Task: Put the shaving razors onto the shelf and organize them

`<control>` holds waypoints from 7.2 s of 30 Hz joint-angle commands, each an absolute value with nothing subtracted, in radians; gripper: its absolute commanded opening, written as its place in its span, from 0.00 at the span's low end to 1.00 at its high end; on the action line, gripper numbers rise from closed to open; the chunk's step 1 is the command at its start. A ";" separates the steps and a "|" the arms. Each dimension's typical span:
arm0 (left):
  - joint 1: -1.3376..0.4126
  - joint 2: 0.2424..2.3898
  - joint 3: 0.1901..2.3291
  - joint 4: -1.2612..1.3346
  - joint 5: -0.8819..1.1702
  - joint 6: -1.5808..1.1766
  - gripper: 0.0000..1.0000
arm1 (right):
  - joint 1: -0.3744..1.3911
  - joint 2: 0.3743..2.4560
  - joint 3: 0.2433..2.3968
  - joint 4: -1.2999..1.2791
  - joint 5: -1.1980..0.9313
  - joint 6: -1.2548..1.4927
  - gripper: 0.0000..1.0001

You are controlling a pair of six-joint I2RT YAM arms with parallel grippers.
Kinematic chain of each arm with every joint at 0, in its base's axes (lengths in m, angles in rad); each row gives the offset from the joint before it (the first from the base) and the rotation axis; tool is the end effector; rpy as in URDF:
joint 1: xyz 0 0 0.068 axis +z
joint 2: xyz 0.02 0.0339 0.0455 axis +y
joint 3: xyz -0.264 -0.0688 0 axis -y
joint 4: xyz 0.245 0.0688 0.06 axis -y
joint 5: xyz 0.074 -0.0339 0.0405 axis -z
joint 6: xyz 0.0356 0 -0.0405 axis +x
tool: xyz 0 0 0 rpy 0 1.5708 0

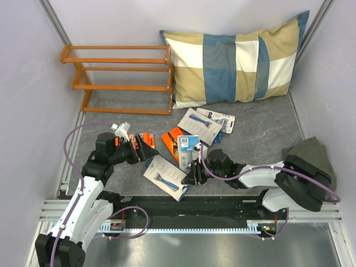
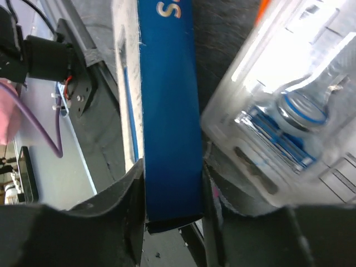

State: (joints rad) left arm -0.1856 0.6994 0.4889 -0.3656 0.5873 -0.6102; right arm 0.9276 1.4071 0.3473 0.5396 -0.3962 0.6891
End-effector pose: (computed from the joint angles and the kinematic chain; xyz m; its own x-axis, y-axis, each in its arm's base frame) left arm 0.1507 -0.0484 0.2345 -0.7885 -0.3373 -0.5143 0.1934 0.6578 -0.7279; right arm 0.1341 0.2018 0.1365 -0.8272 -0.1255 -0.5478 -0.5352 0.4731 0.6998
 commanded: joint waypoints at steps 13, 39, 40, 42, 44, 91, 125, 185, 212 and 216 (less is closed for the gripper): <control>-0.187 0.733 0.675 -0.475 0.490 -0.526 1.00 | 0.919 1.250 0.449 0.404 -0.293 0.630 0.12; -0.189 0.776 0.439 0.225 0.807 -0.795 1.00 | 0.637 1.187 0.521 0.876 -0.459 0.980 0.05; -0.189 0.781 0.427 0.259 0.814 -0.819 1.00 | 0.640 1.198 0.531 0.874 -0.486 0.982 0.05; -0.189 0.793 0.416 0.343 0.821 -0.854 1.00 | 0.644 1.216 0.525 0.914 -0.494 0.995 0.05; -0.190 0.813 0.408 0.377 0.816 -0.861 1.00 | 0.656 1.224 0.519 0.942 -0.499 1.009 0.06; -0.372 1.106 0.785 0.039 1.289 -0.552 0.10 | 0.715 1.249 0.719 0.598 -0.669 0.620 0.81; -0.407 0.972 0.563 0.430 0.667 -0.823 1.00 | 0.451 1.060 0.425 1.129 -0.161 1.129 0.08; -0.634 1.304 0.637 1.026 0.592 -0.973 0.02 | 0.511 1.344 0.325 1.629 -0.333 1.359 0.51; -0.157 1.273 1.214 0.309 0.641 -0.897 0.02 | 0.509 0.709 0.298 0.561 -0.275 0.890 0.98; -0.042 1.374 1.425 0.138 0.728 -0.930 0.02 | 0.511 0.738 0.252 0.594 -0.305 0.908 0.98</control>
State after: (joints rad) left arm -0.1280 1.3037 1.2304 0.2794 0.6216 -0.9127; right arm 0.5087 0.7193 0.2886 0.5934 -0.2756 0.9188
